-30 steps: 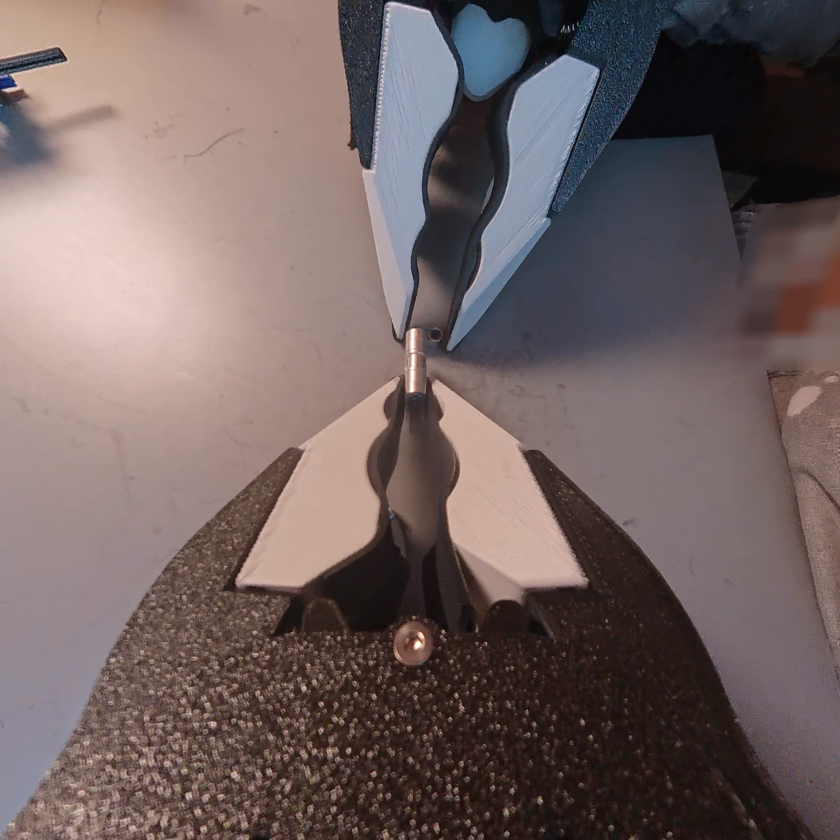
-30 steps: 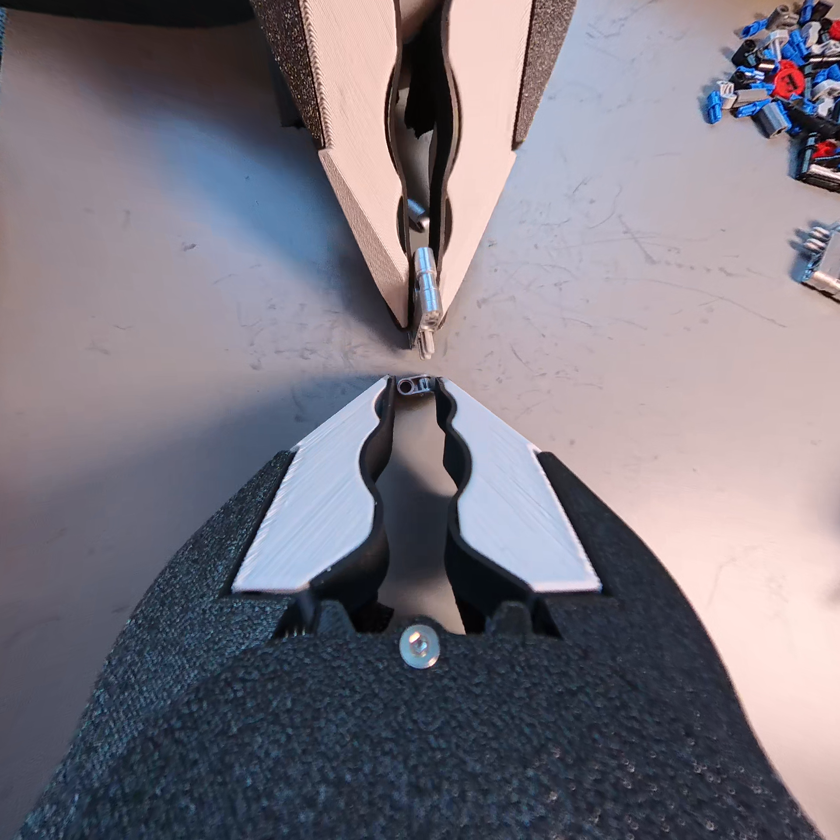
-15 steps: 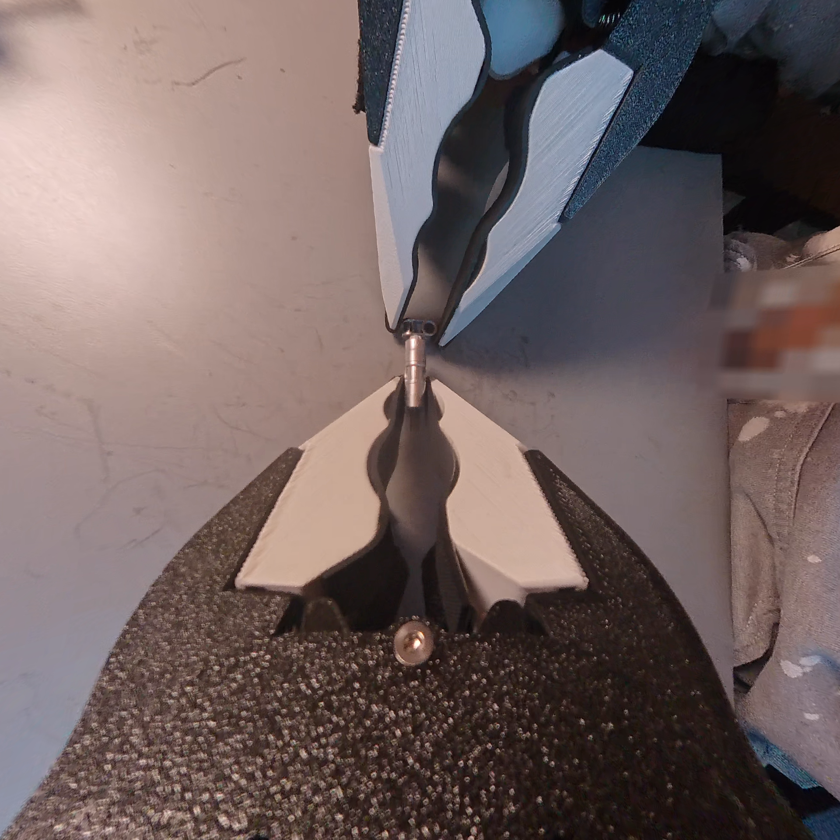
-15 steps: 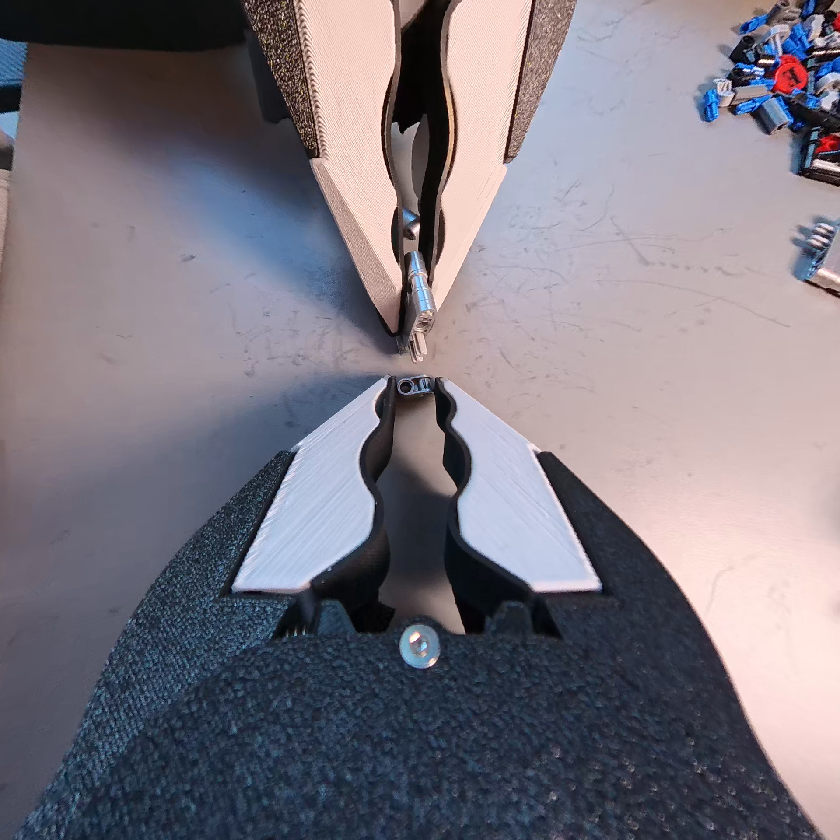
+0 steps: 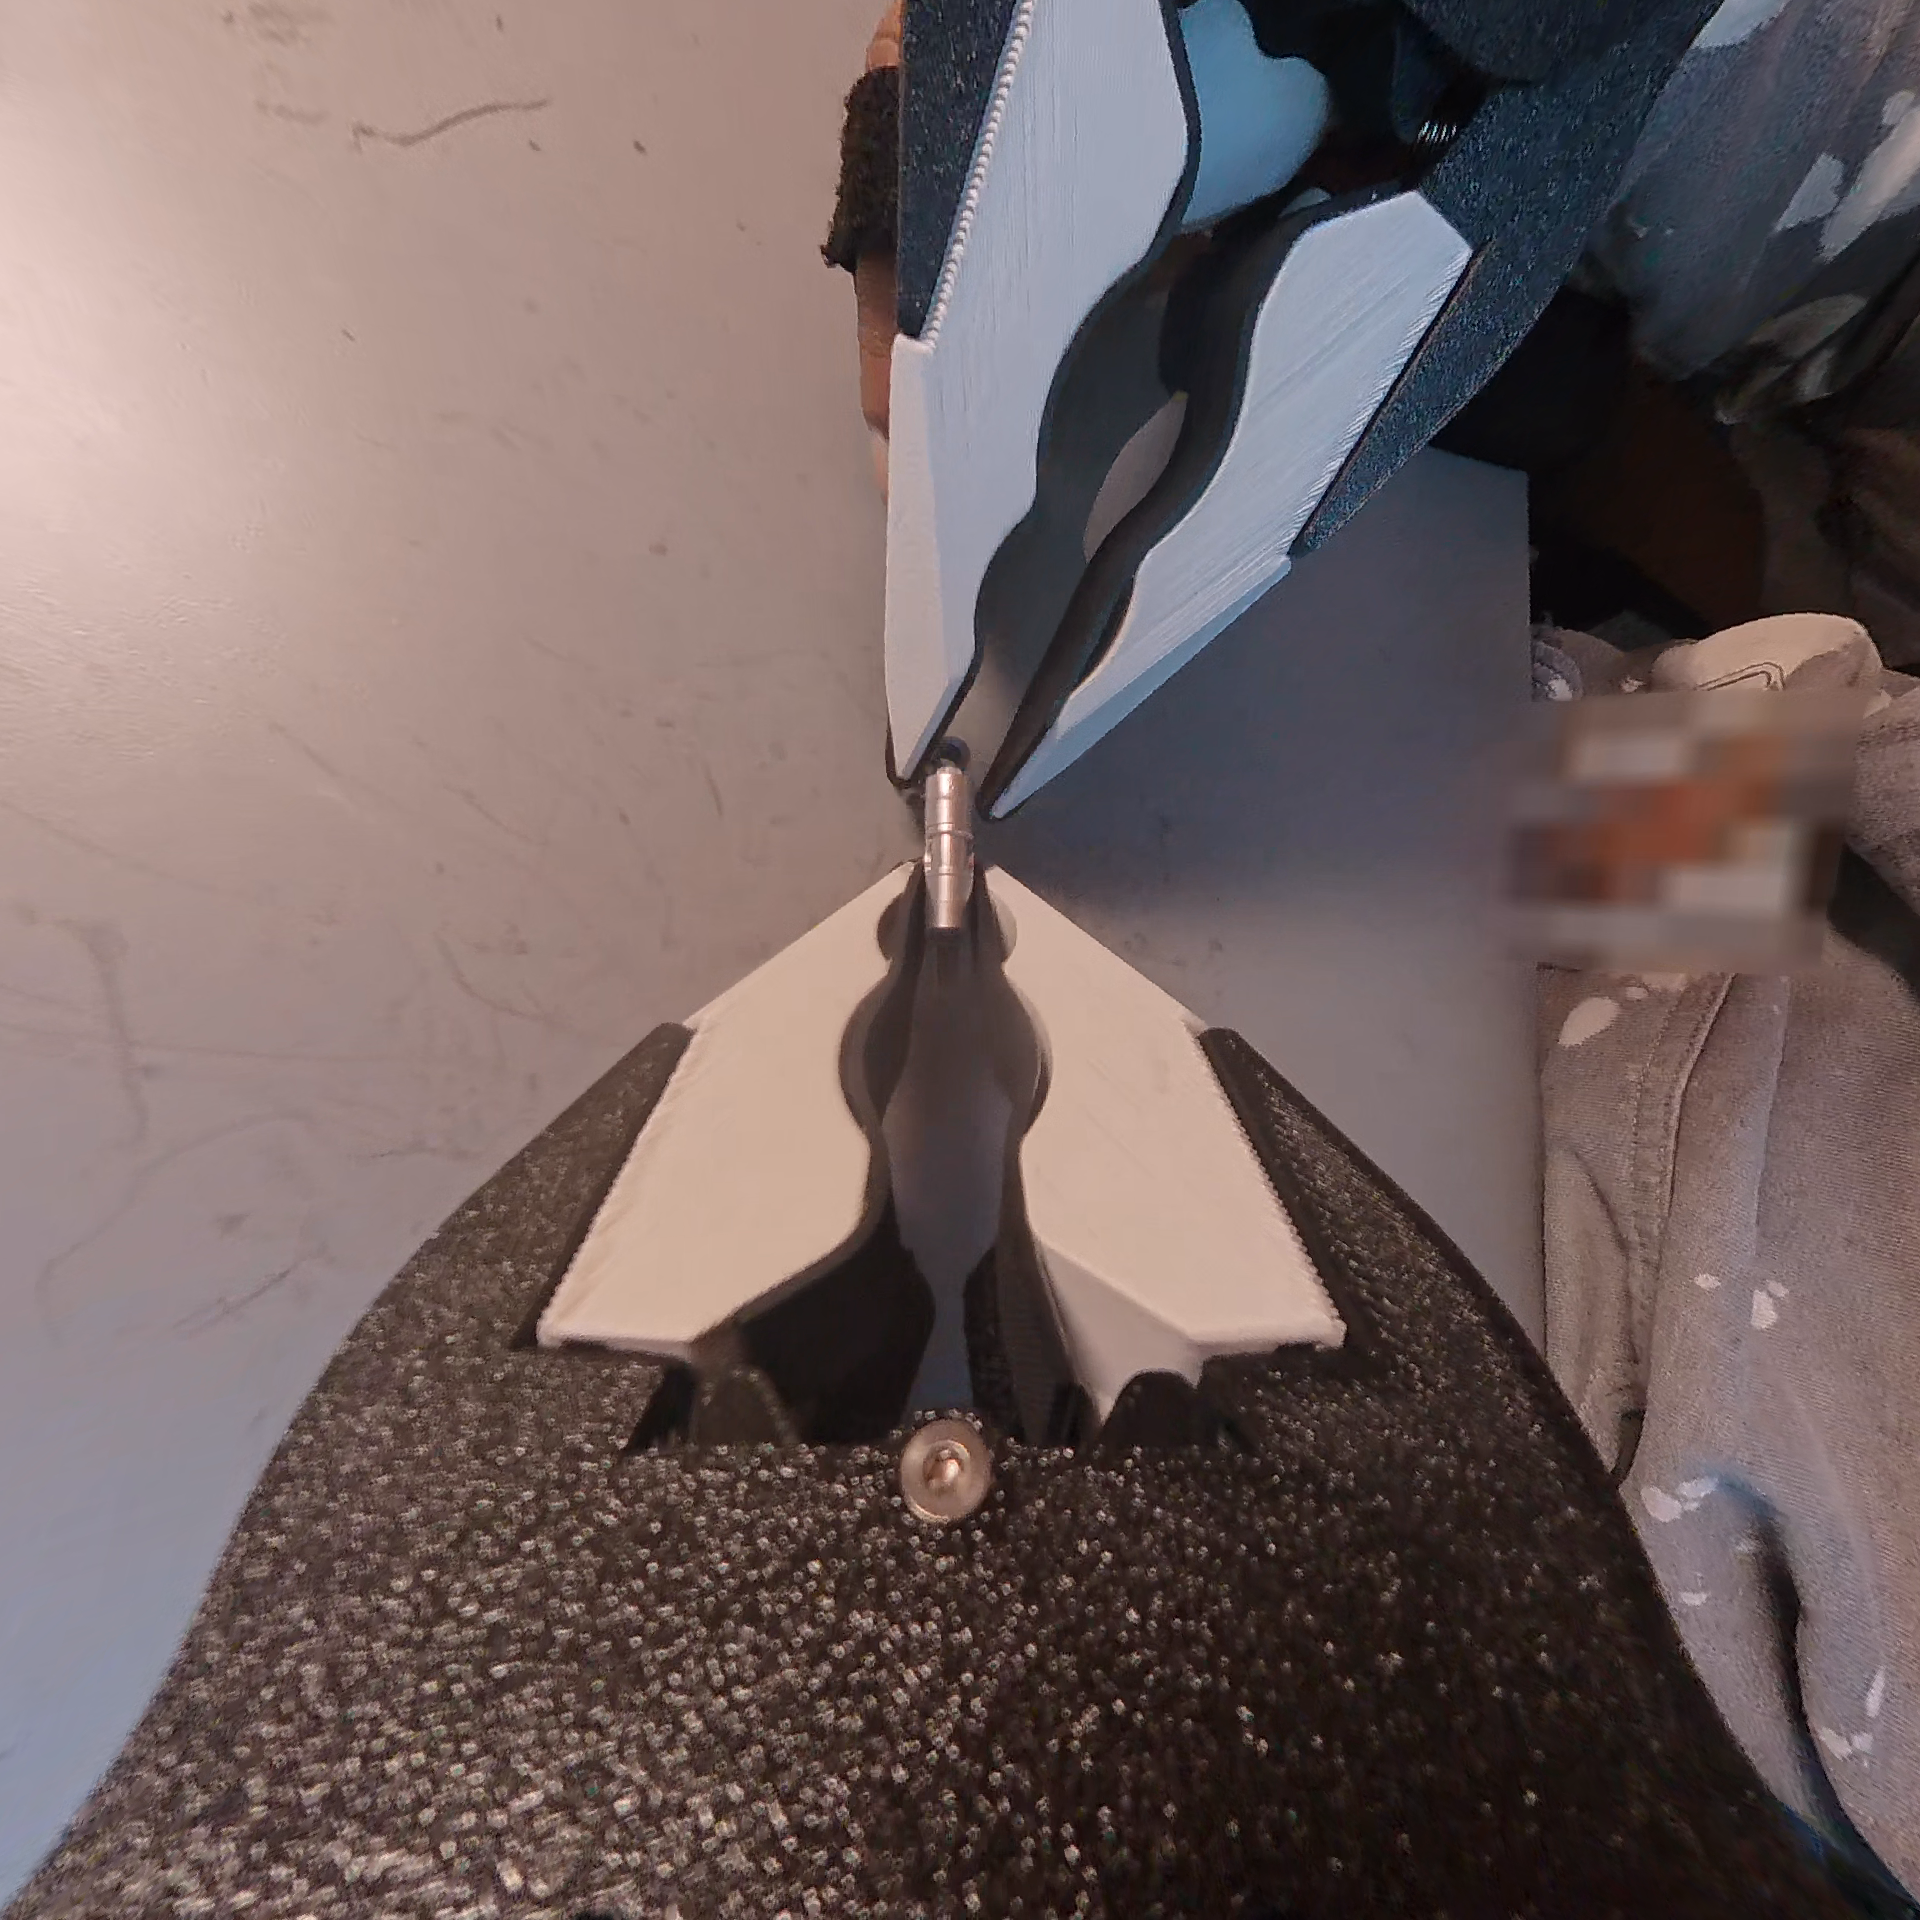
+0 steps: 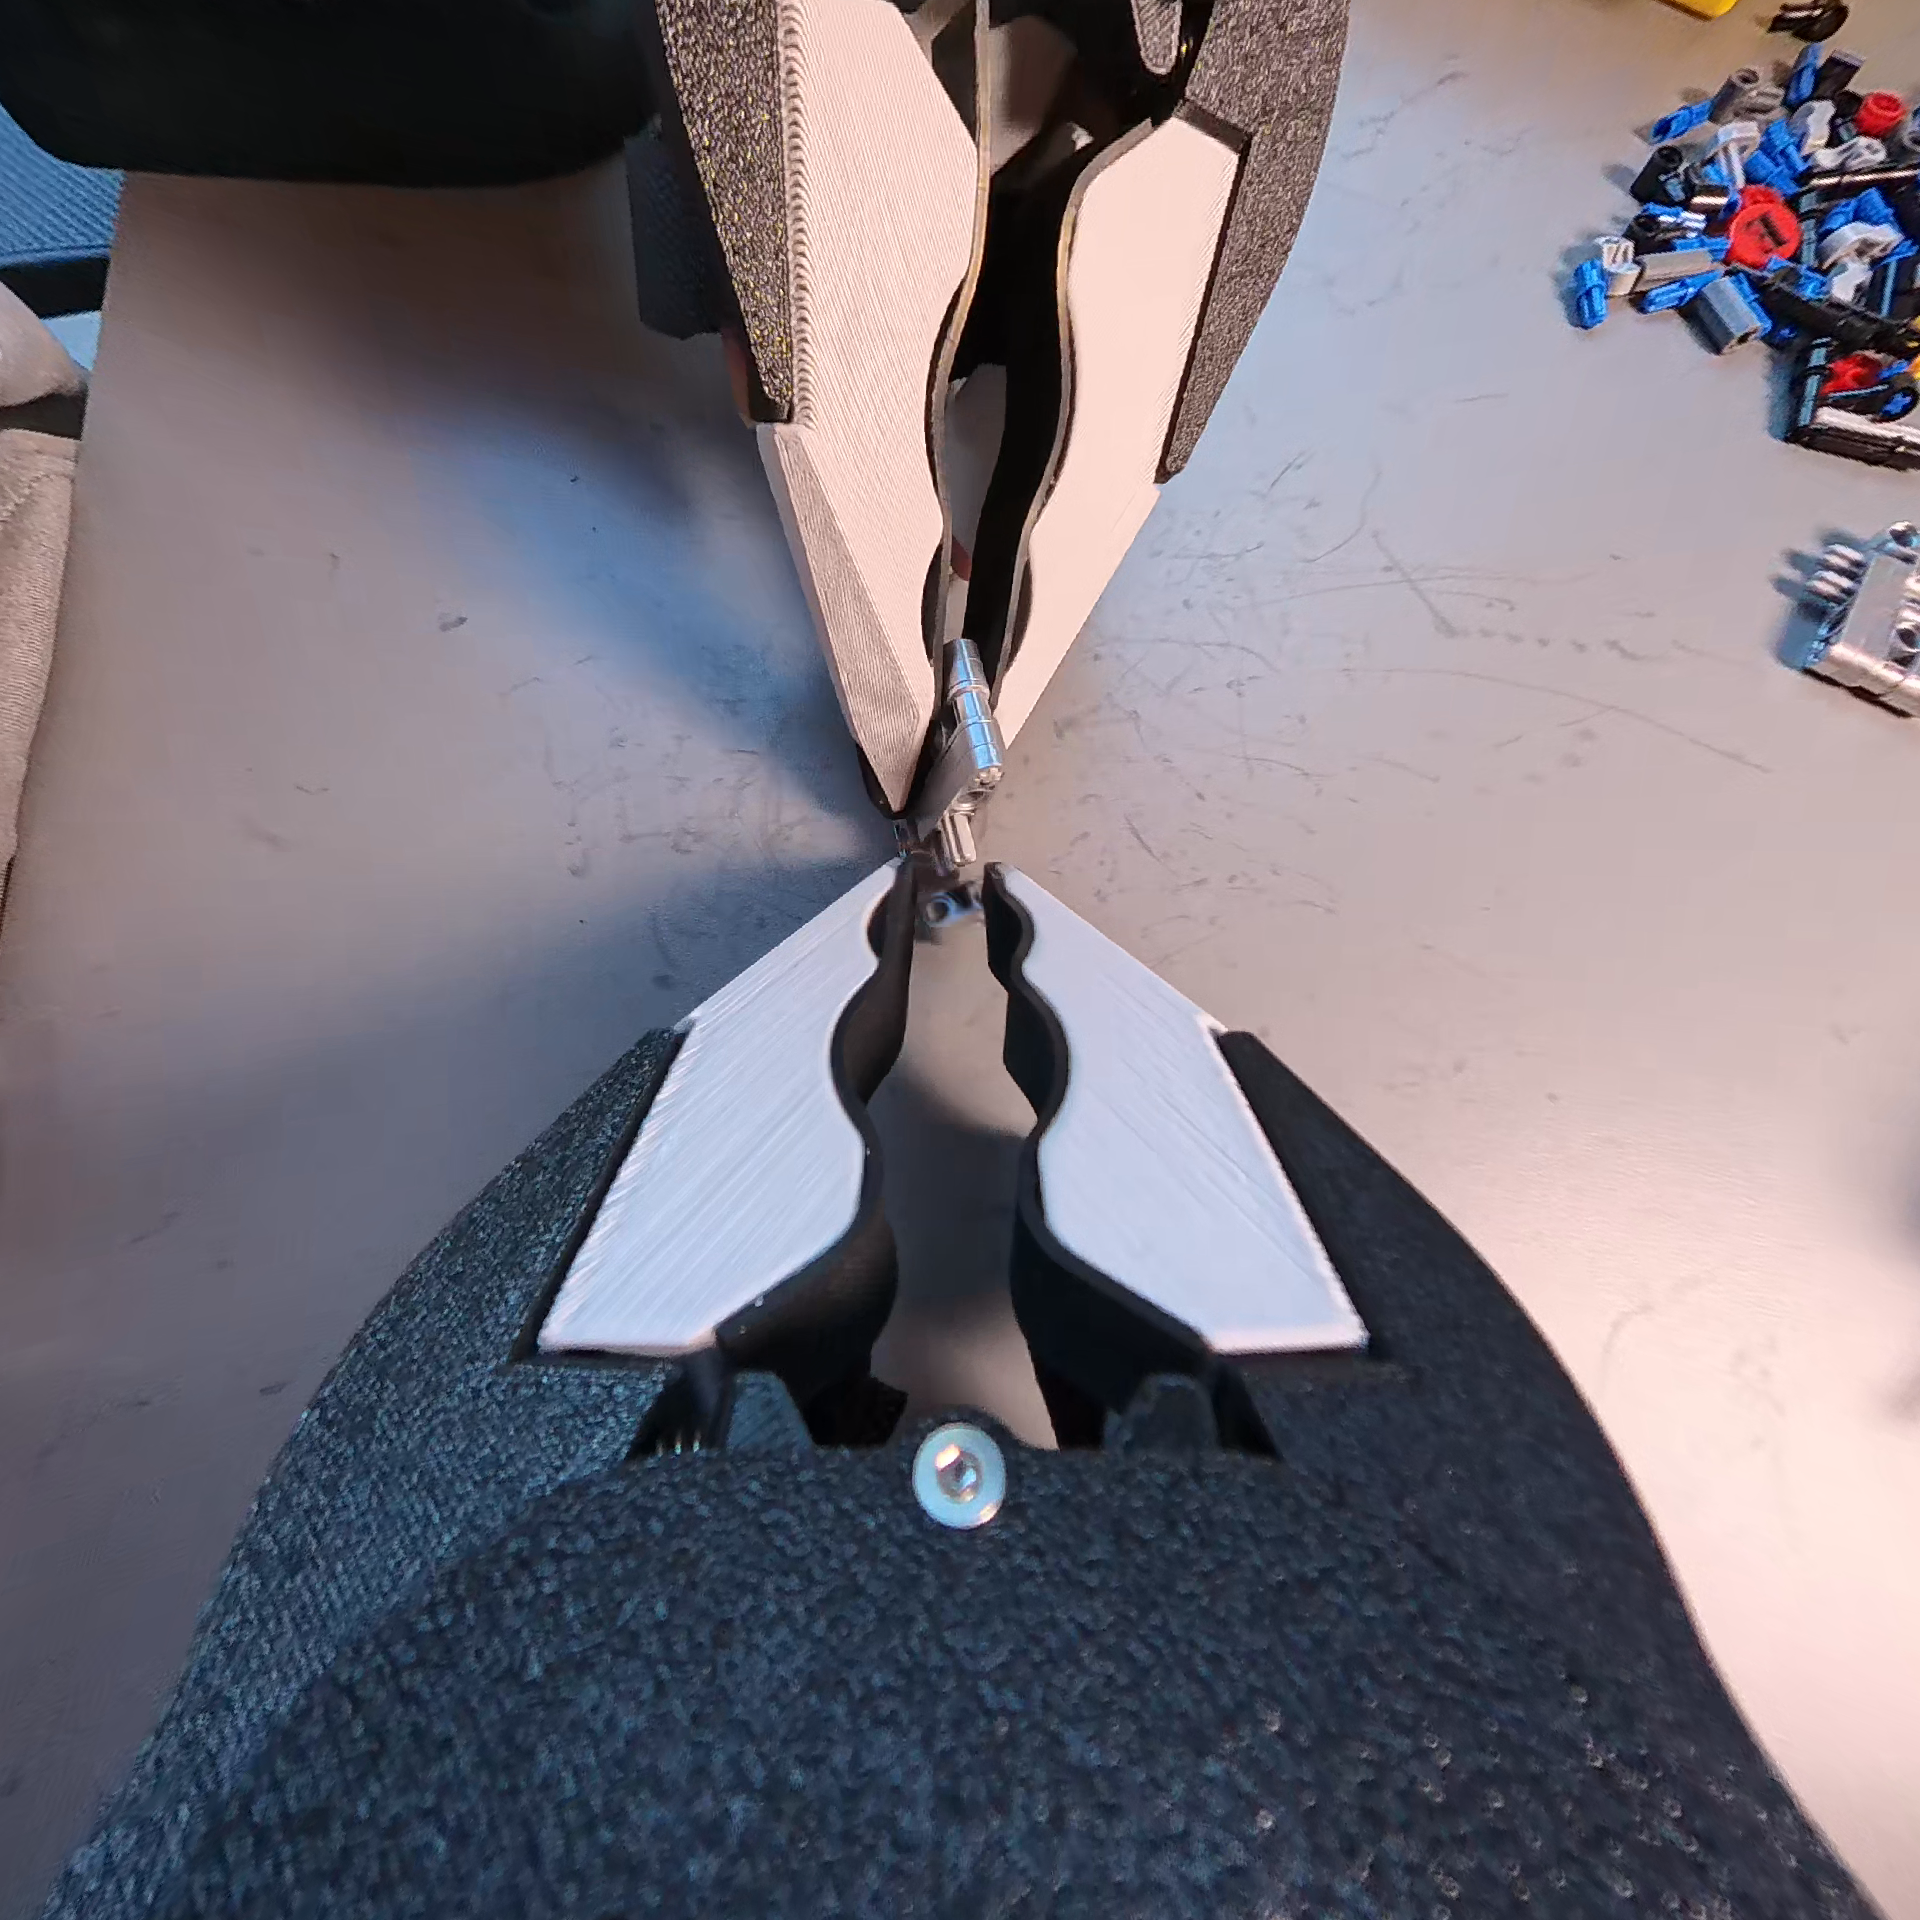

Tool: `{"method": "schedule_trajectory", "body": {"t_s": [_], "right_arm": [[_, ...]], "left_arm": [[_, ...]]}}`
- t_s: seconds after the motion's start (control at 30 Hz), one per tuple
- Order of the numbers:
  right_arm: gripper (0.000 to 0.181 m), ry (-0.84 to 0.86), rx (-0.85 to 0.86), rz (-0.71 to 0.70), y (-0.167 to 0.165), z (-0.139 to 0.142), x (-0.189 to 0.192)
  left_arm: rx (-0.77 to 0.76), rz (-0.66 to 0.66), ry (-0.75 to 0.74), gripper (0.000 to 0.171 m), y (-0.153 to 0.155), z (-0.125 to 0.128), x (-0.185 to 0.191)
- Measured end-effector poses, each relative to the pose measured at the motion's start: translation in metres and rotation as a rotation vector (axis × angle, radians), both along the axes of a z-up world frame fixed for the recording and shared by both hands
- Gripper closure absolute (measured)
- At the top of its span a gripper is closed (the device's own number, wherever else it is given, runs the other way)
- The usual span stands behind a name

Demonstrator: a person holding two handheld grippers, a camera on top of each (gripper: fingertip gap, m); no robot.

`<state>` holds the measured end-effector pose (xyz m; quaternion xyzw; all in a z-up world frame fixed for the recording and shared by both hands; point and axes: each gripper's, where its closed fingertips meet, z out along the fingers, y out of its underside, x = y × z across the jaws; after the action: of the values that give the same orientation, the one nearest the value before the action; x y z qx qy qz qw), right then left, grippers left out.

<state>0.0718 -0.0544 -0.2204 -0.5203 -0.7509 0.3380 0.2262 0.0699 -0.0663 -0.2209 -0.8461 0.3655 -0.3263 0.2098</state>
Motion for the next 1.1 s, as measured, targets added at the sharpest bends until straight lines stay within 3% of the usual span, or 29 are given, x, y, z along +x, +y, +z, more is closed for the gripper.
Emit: {"method": "schedule_trajectory", "body": {"t_s": [0.3, 0.77, 1.1], "right_arm": [[0.161, -0.024, 0.021, 0.019, 0.005, -0.001, 0.009], [0.166, -0.113, 0.039, 0.173, 0.009, -0.002, 0.014], [0.174, -0.118, 0.033, -0.088, 0.009, 0.004, 0.005]], "left_arm": [[0.012, 0.014, 0.032, 0.166, -0.001, 0.0, -0.002], [0.083, 0.074, 0.062, 0.166, -0.005, 0.0, -0.01], [0.199, 0.192, 0.0, 0.166, 0.003, 0.011, -0.039]]}}
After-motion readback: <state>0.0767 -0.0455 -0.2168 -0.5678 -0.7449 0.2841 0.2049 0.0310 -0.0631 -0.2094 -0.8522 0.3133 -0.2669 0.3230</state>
